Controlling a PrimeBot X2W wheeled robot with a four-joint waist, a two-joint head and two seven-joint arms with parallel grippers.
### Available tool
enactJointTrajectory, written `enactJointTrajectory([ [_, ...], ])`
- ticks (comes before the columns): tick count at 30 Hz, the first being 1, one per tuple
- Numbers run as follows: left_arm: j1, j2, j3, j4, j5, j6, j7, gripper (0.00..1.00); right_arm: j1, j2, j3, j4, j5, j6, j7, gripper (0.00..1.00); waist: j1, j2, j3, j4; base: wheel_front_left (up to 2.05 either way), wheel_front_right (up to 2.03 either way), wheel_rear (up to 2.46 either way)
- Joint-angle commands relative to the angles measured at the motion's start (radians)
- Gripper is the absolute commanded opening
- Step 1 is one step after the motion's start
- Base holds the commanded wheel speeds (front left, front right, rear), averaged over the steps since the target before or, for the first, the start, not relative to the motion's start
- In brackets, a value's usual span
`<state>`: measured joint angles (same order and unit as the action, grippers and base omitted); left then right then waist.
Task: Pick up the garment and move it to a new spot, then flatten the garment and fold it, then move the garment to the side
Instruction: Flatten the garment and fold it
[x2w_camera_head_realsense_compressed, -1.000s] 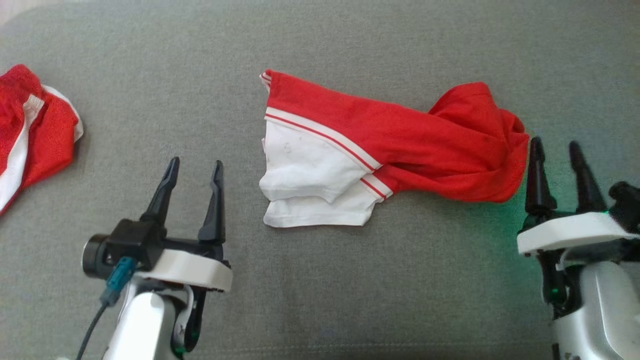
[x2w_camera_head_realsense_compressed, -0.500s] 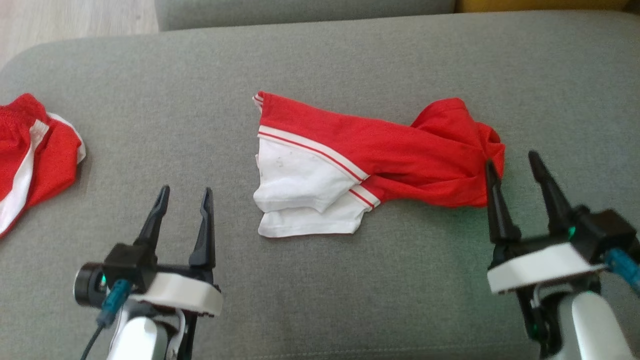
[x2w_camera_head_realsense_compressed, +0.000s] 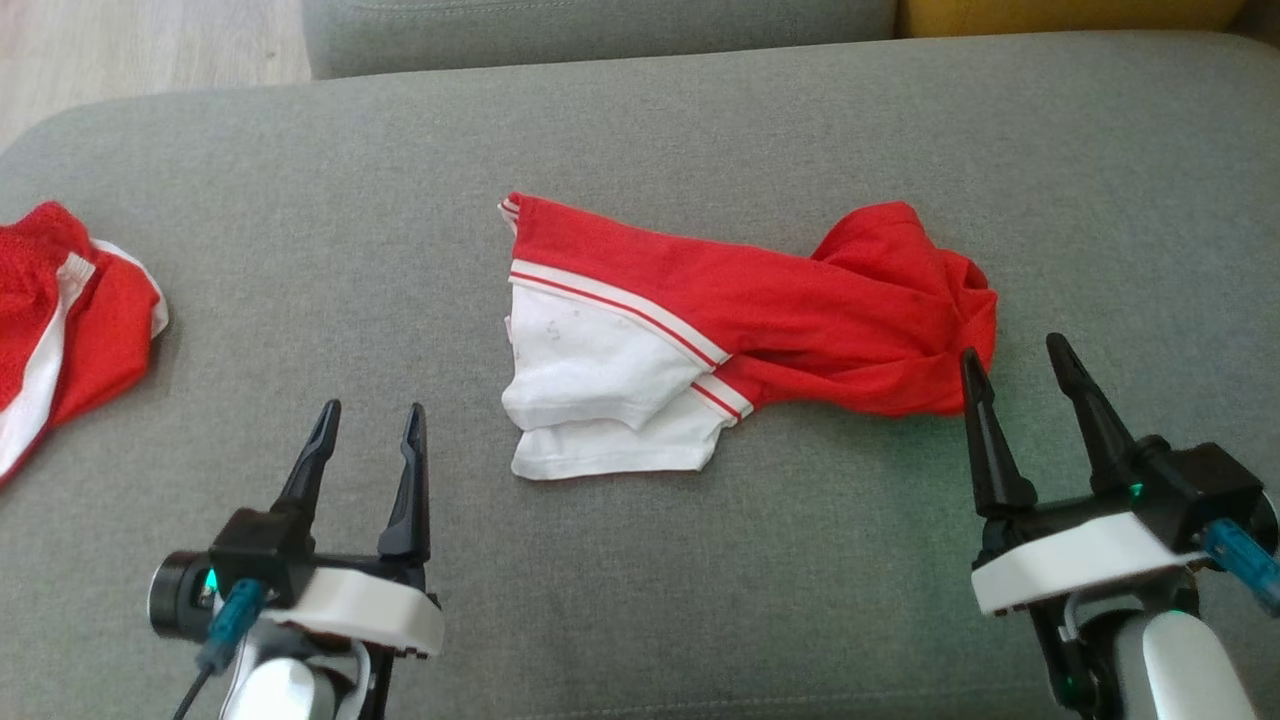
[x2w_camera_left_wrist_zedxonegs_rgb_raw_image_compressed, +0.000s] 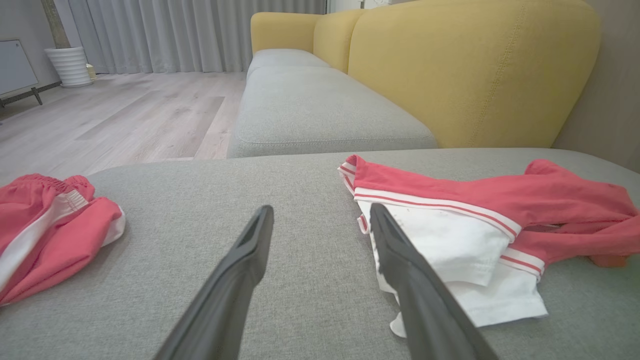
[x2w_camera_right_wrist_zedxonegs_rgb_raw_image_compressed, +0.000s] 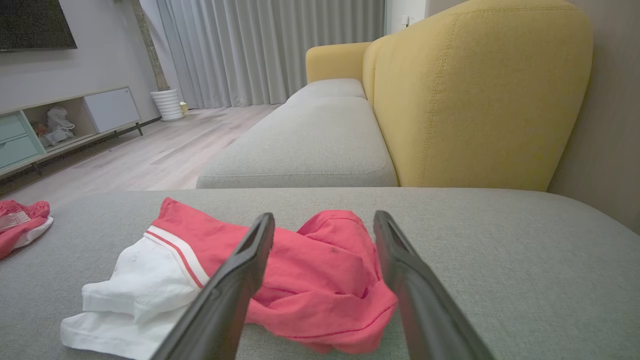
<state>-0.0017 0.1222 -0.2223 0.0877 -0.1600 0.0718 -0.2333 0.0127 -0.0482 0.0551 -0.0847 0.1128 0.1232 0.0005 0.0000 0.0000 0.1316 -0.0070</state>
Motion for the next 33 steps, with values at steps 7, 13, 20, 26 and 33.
enactJointTrajectory([
  [7, -0.026, 0.018, 0.023, -0.040, -0.011, 0.010, 0.001, 1.00, -0.023, -0.005, 0.026, -0.040, -0.001, 0.008, -0.003, 1.00, 0.0000, 0.0000, 0.004, 0.000, 0.00, 0.00, 0.00],
  [13, -0.029, 0.020, 0.018, -0.041, -0.014, 0.012, 0.002, 1.00, -0.025, -0.004, 0.028, -0.038, 0.002, 0.008, -0.004, 1.00, 0.0000, 0.0000, 0.006, 0.001, 0.00, 0.00, 0.00],
  [20, -0.032, 0.024, 0.014, -0.043, -0.017, 0.015, 0.002, 1.00, -0.028, -0.003, 0.029, -0.036, 0.006, 0.008, -0.006, 1.00, 0.0000, 0.0000, 0.012, 0.001, 0.00, 0.00, 0.00],
  [26, -0.037, 0.023, 0.007, -0.042, -0.029, 0.009, 0.003, 1.00, -0.031, -0.003, 0.031, -0.036, 0.009, 0.008, -0.005, 1.00, 0.0000, 0.0000, 0.019, -0.002, 0.00, 0.00, 0.00],
  [33, -0.079, 0.014, -0.033, 0.006, -0.061, -0.041, 0.049, 1.00, -0.054, -0.002, 0.037, -0.046, 0.010, 0.008, -0.007, 1.00, 0.0000, 0.0000, 0.077, -0.010, 0.00, 0.00, 0.00],
])
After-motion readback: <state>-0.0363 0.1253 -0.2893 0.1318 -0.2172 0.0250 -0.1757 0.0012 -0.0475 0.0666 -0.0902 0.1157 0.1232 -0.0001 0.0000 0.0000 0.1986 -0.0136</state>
